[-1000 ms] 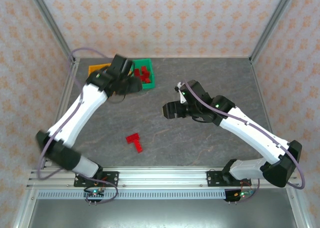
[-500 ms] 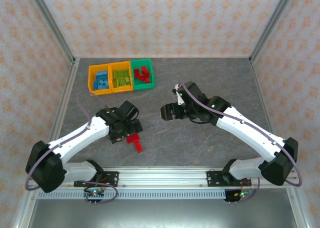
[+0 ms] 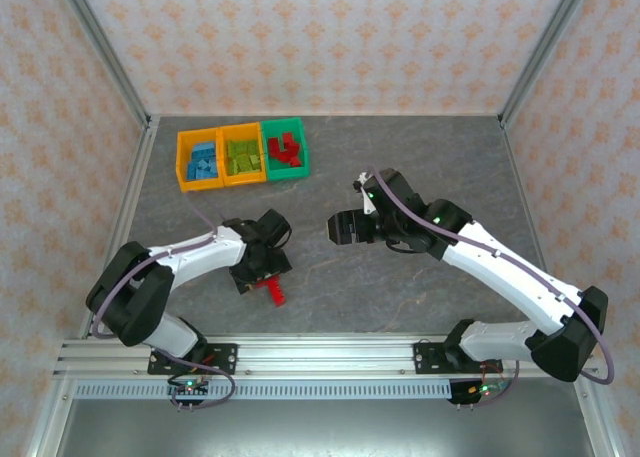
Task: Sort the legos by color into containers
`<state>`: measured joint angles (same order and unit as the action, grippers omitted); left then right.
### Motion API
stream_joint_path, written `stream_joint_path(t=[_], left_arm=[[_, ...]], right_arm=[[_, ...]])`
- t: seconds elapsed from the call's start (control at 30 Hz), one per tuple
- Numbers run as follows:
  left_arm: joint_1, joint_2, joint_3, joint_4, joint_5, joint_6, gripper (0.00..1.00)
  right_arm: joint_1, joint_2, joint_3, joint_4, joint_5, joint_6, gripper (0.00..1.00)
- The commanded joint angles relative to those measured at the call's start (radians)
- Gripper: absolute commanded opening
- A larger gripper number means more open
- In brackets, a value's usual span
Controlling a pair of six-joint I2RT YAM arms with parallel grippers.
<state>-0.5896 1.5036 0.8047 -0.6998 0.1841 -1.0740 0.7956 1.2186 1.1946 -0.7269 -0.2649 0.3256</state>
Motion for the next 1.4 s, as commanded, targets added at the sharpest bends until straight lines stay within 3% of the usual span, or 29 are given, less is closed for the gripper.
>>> stream_joint_path(t=[0.0, 0.23, 0.4, 0.57, 0.9, 1.1, 1.2, 1.37], left_arm=[[-0.004, 0.026, -0.021, 0.019, 0.0, -0.009, 0.81], [-0.004, 0.042, -0.047, 0.043, -0.025, 0.002, 0.57], [-0.003, -0.037, 0.035, -0.007, -0.017, 0.031, 0.44], [0.009, -0.035, 0.39, -0.111, -0.093, 0.153, 0.46], [0.193, 0.452, 1.014, -0.196, -0.173, 0.361, 0.46], [0.264, 0.713, 1.357, -0.24, -0.175, 0.384, 0.47], [0.292, 0.828, 1.524, -0.265, -0.145, 0.385, 0.55], [0.324, 0.941, 1.746, -0.343, -0.131, 0.393, 0.79]], right_arm=[[0.004, -0.014, -0.009, -0.031, 0.005, -0.009, 0.85], [0.025, -0.014, -0.027, -0.006, -0.137, -0.126, 0.84], [0.059, -0.016, -0.03, 0.024, -0.209, -0.174, 0.84], [0.092, -0.014, -0.033, 0.074, -0.234, -0.212, 0.84], [0.094, -0.021, 0.012, -0.006, -0.126, -0.204, 0.84], [0.094, -0.104, -0.012, -0.052, -0.051, -0.188, 0.84], [0.094, -0.133, -0.019, -0.073, -0.02, -0.18, 0.85], [0.094, -0.141, -0.01, -0.075, 0.01, -0.178, 0.85]])
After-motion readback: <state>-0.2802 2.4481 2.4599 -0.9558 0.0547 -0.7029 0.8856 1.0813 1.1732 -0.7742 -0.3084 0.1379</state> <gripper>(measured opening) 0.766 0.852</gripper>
